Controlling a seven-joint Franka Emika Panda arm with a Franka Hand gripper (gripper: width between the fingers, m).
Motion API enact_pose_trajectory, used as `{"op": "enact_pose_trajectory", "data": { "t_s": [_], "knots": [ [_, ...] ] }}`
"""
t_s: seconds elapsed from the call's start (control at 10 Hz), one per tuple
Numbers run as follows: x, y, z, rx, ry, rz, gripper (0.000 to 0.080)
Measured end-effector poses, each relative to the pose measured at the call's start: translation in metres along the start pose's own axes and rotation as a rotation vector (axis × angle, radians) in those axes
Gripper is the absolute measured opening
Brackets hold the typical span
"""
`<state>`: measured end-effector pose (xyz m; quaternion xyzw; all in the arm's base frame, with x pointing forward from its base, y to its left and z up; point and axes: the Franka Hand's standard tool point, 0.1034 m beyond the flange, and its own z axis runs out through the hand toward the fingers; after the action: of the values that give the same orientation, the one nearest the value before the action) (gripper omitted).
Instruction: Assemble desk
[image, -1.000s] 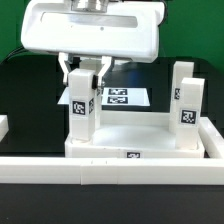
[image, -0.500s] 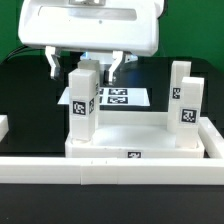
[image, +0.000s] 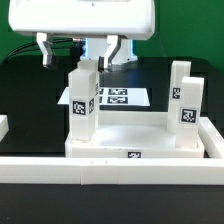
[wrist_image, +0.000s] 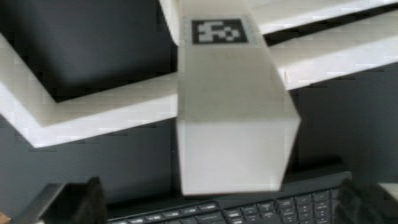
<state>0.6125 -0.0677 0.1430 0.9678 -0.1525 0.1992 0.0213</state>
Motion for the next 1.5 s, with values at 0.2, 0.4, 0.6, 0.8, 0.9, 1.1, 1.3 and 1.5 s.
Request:
{"op": "enact_pose_trajectory", "data": {
  "t_s": [0.2,0.4,0.6,0.8,0.9,1.1,1.3,1.5],
  "knots": [
    [0.000,0.000,0.000,0.000,-0.001,0.000,0.0649],
    [-0.004,0.010,0.005,-0.007,-0.034,-0.010,0.0649],
    [-0.010,0.008,0.006,0.014,-0.192,0.003,0.0649],
    [-0.015,0.009,0.007,0.027,-0.337,0.014,0.0649],
    [-0.017,0.009,0.007,0.033,-0.415,0.018,0.0649],
    [-0.013,0.007,0.011,0.032,-0.463,0.015,0.0649],
    [-0.014,0.005,0.014,0.030,-0.461,0.008,0.0528],
    [-0.013,0.005,0.015,0.025,-0.456,-0.032,0.0391]
  ]
}}
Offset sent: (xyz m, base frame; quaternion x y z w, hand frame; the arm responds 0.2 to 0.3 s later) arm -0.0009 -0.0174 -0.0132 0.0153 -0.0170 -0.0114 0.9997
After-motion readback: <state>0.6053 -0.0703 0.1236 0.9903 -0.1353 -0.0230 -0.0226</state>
